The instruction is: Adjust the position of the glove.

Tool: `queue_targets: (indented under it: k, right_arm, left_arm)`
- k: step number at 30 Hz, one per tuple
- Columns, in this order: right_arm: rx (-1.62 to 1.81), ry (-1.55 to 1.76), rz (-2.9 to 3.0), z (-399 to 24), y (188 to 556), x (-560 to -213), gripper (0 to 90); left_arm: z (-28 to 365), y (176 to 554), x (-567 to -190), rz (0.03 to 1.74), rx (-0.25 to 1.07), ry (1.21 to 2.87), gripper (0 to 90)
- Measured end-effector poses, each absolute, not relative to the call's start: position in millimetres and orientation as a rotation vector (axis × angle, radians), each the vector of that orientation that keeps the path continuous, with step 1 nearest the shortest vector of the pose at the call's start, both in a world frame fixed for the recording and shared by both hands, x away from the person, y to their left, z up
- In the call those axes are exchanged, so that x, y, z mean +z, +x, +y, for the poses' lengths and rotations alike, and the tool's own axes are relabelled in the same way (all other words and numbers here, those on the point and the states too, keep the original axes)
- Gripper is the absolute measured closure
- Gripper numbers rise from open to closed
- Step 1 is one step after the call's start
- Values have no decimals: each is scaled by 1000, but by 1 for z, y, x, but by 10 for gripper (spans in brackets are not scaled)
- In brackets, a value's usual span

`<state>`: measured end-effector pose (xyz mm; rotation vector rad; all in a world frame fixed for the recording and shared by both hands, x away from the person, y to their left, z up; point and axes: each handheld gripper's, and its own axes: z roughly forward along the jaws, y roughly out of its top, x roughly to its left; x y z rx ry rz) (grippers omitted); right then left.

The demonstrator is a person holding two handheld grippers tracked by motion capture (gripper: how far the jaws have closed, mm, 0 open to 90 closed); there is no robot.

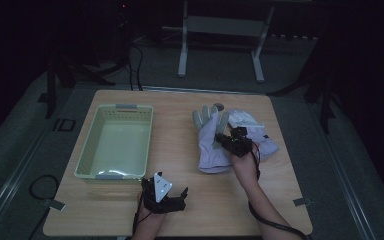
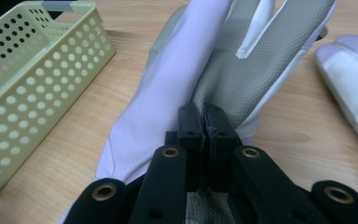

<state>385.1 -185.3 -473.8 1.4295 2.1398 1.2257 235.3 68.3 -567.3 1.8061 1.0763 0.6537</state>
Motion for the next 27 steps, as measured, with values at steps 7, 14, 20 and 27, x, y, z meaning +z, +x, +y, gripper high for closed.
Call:
queue_targets:
  k: [7, 14, 20, 27]
  right_arm:
    - [1222, 1465, 2103, -195, 354, -480, 867]
    - [1192, 1492, 2135, -192, 334, -503, 867]
    - [1121, 1505, 2176, -190, 339, -523, 866]
    - [1085, 1530, 2208, -196, 350, -541, 802]
  left_arm:
    - [68, 235, -567, 1073, 653, 1810, 0]
    - [68, 235, -567, 1071, 656, 1808, 0]
    - [68, 235, -567, 1071, 655, 1809, 0]
    - [68, 236, -567, 1072, 651, 1811, 0]
